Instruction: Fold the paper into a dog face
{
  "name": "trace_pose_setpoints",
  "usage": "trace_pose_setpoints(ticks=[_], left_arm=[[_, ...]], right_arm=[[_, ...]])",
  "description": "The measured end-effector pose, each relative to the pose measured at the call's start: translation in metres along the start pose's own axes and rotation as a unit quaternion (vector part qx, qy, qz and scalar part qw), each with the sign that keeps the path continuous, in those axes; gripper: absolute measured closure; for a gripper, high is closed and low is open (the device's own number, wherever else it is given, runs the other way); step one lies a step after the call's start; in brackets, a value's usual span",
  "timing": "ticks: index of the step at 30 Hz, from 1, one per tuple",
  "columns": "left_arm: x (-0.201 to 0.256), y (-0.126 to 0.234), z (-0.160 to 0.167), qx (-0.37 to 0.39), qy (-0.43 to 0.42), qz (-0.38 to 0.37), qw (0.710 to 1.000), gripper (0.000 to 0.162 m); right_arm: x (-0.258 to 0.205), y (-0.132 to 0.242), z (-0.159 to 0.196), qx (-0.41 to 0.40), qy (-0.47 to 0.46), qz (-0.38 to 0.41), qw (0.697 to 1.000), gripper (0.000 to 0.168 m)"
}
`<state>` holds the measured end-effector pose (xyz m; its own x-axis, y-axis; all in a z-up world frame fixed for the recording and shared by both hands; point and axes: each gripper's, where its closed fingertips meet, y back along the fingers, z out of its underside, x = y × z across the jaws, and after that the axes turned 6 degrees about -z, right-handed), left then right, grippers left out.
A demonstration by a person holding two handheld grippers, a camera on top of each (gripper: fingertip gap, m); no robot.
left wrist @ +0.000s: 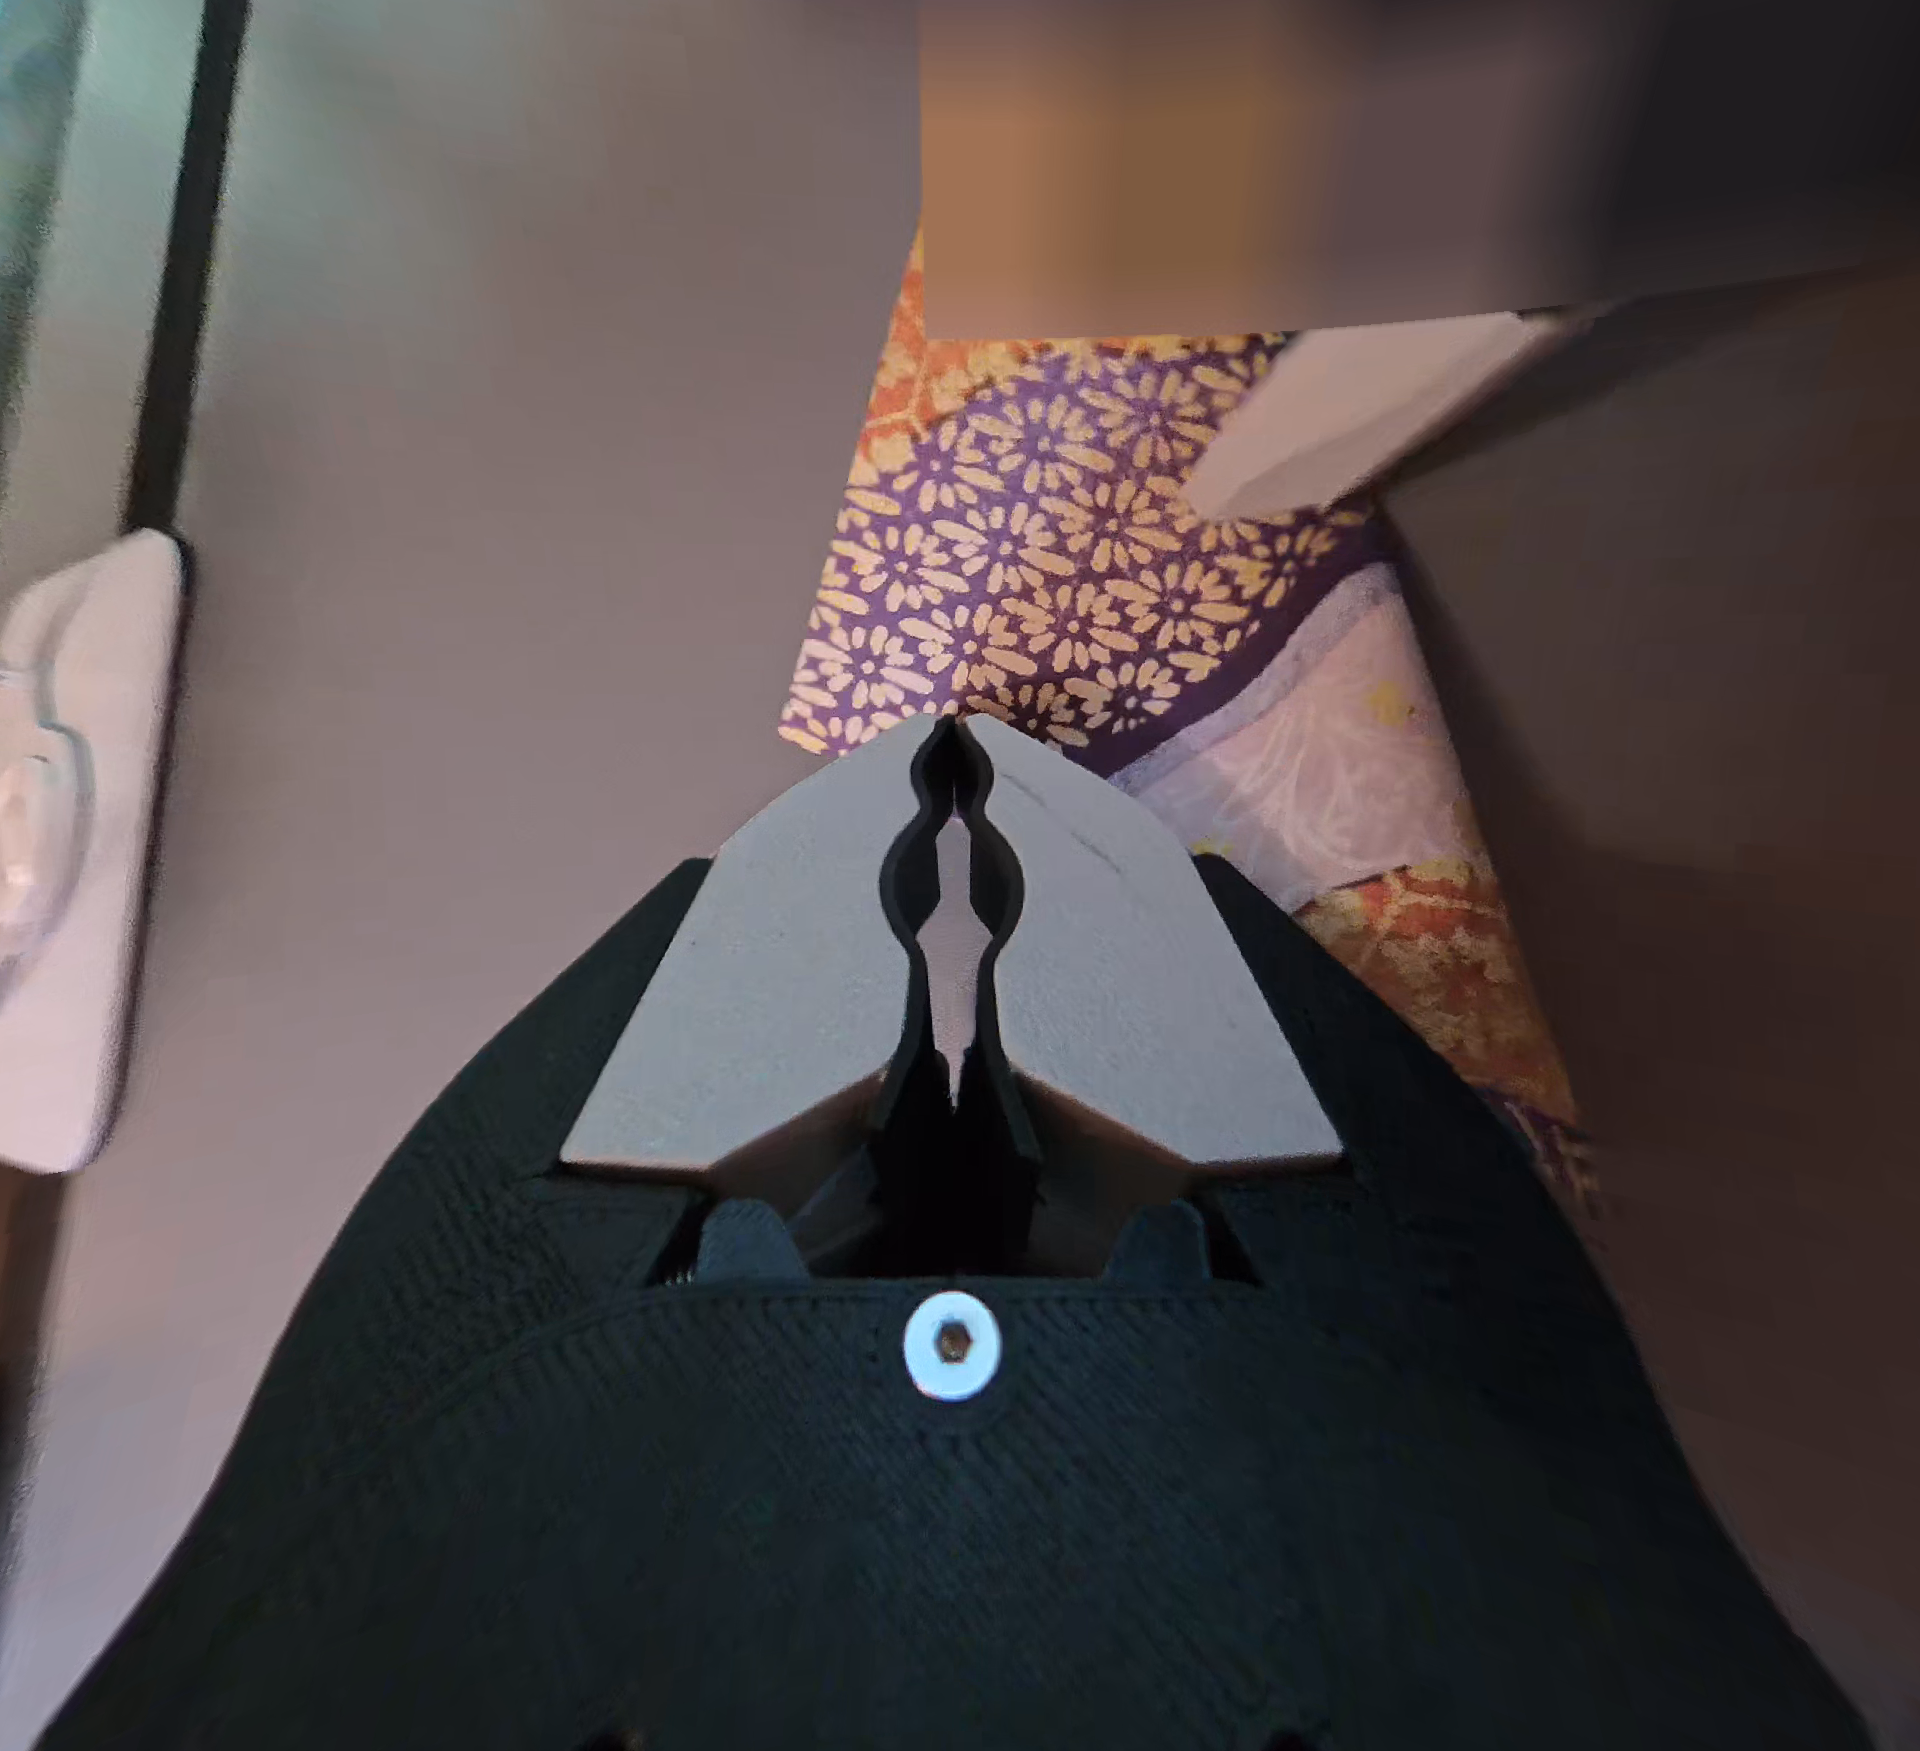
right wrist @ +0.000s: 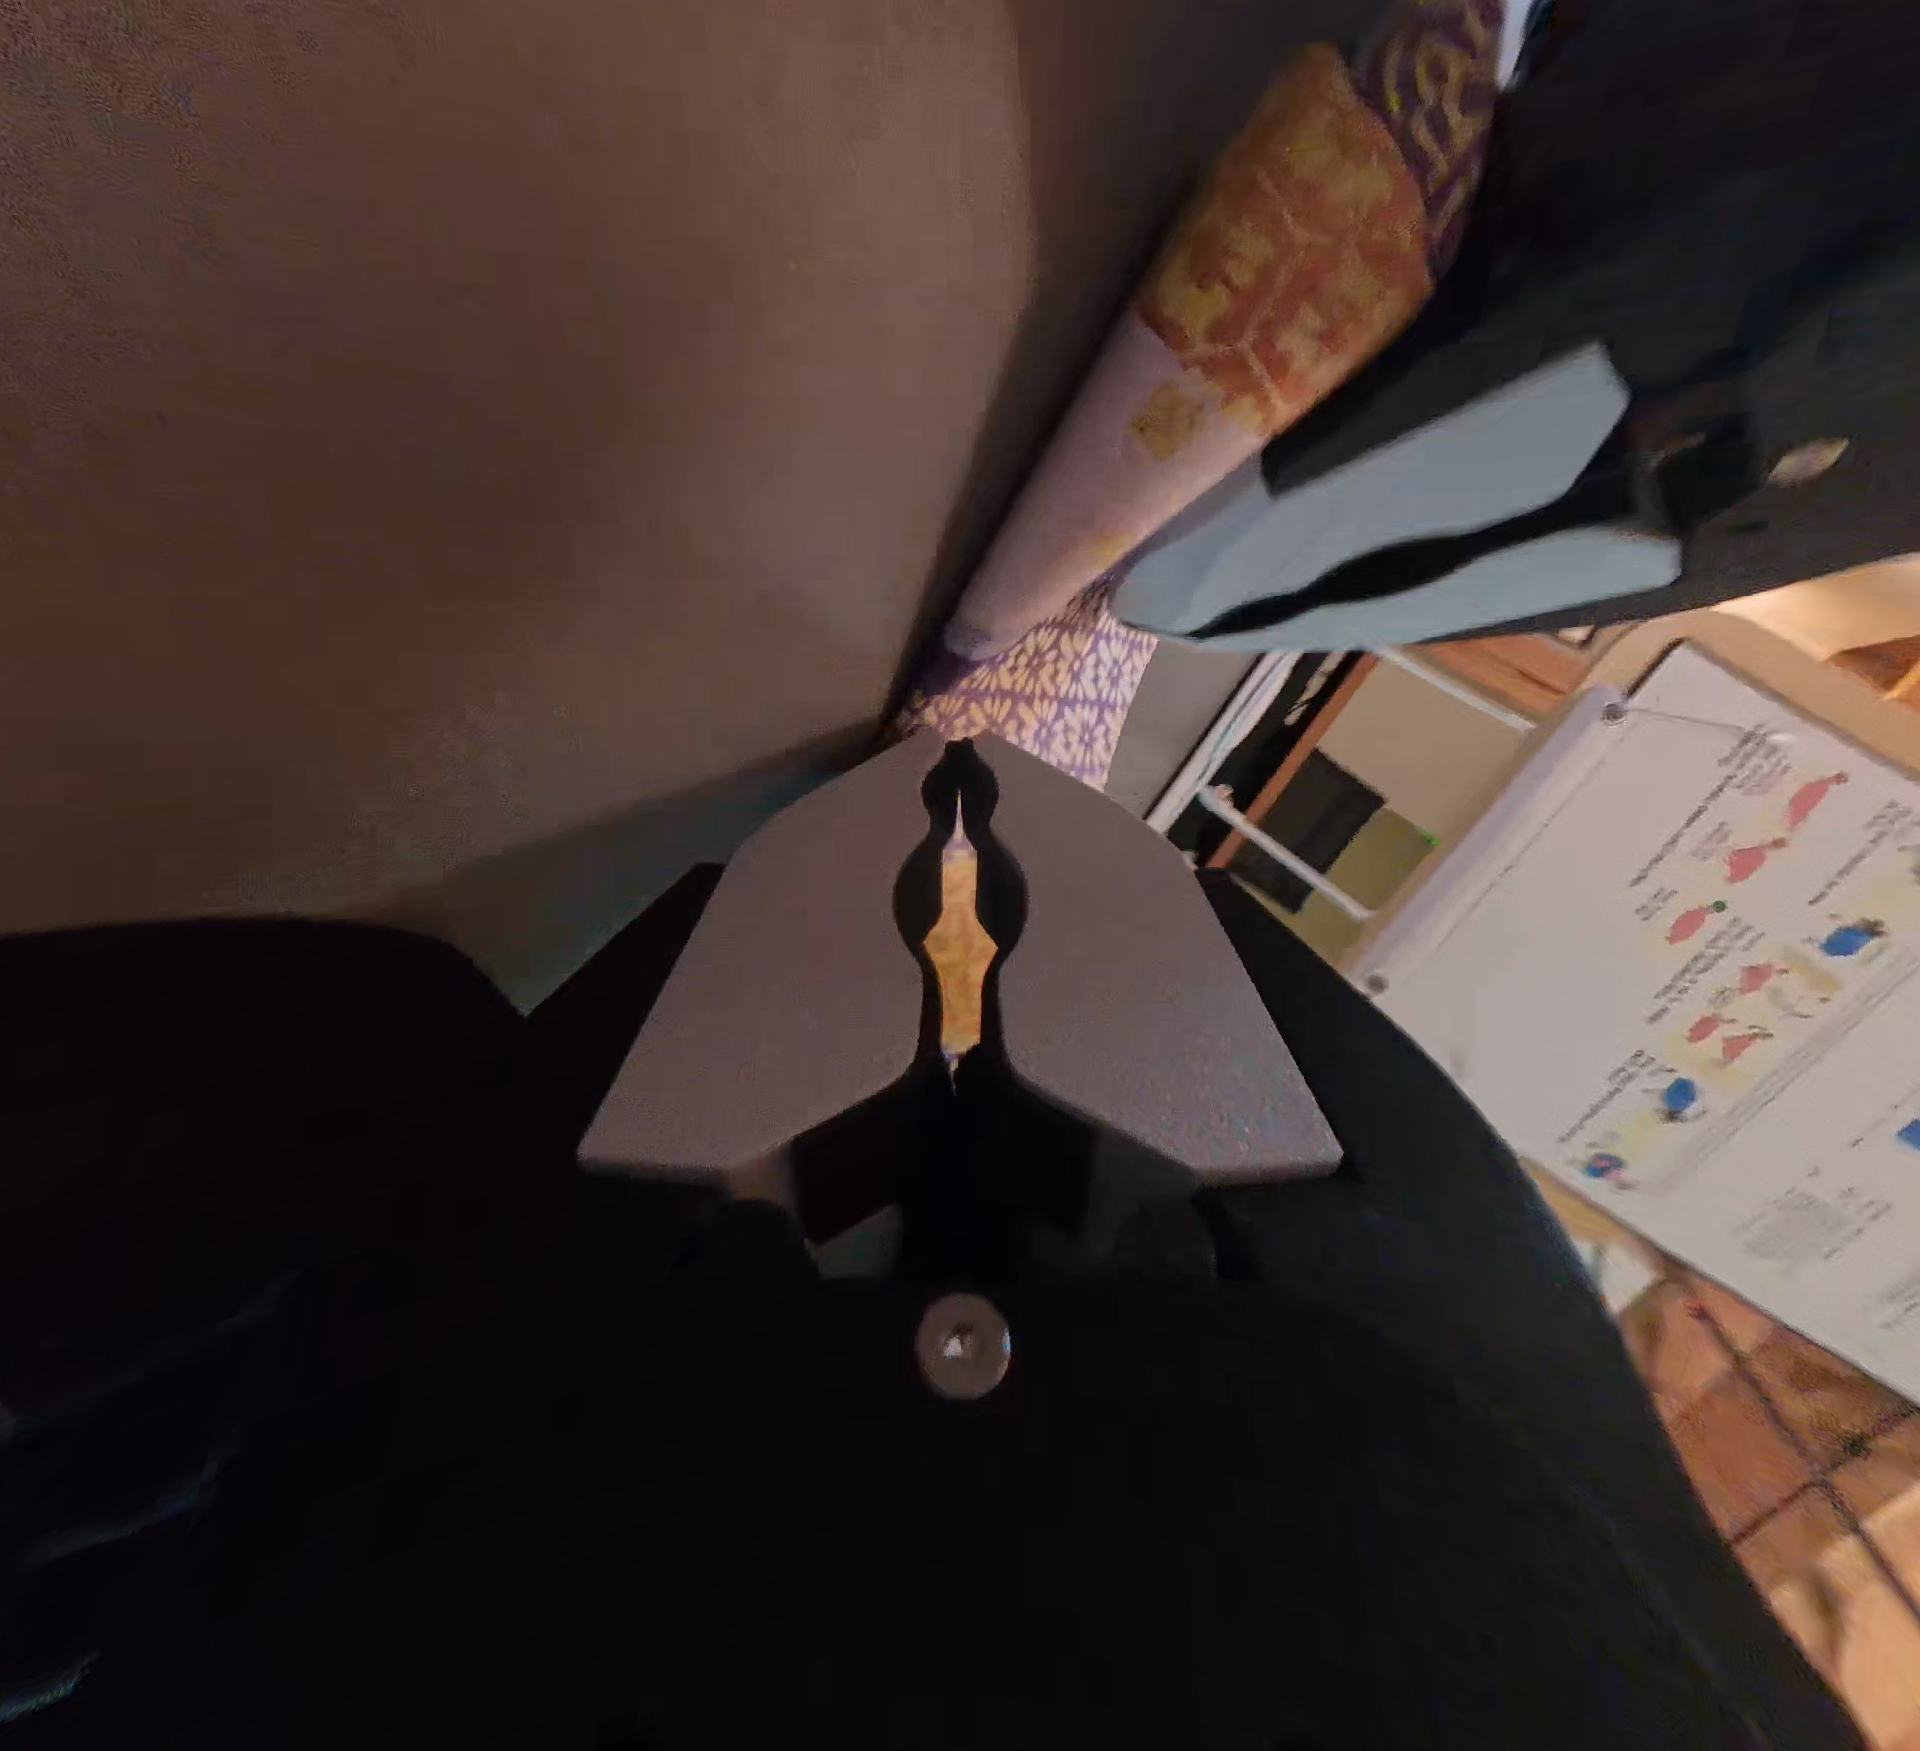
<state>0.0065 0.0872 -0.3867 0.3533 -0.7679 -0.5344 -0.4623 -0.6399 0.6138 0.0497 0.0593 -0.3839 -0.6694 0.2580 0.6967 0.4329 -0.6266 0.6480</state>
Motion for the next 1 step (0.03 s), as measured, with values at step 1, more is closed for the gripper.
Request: trace_pose_setpoints(ticks=[1], left_arm=[[-0.0002,0.0001,-0.0001,-0.001,-0.026,-0.02,0.999,0.162]], right_arm=[[-0.0018,-0.0009,0.0051,-0.007,-0.012,-0.007,1.0,0.168]])
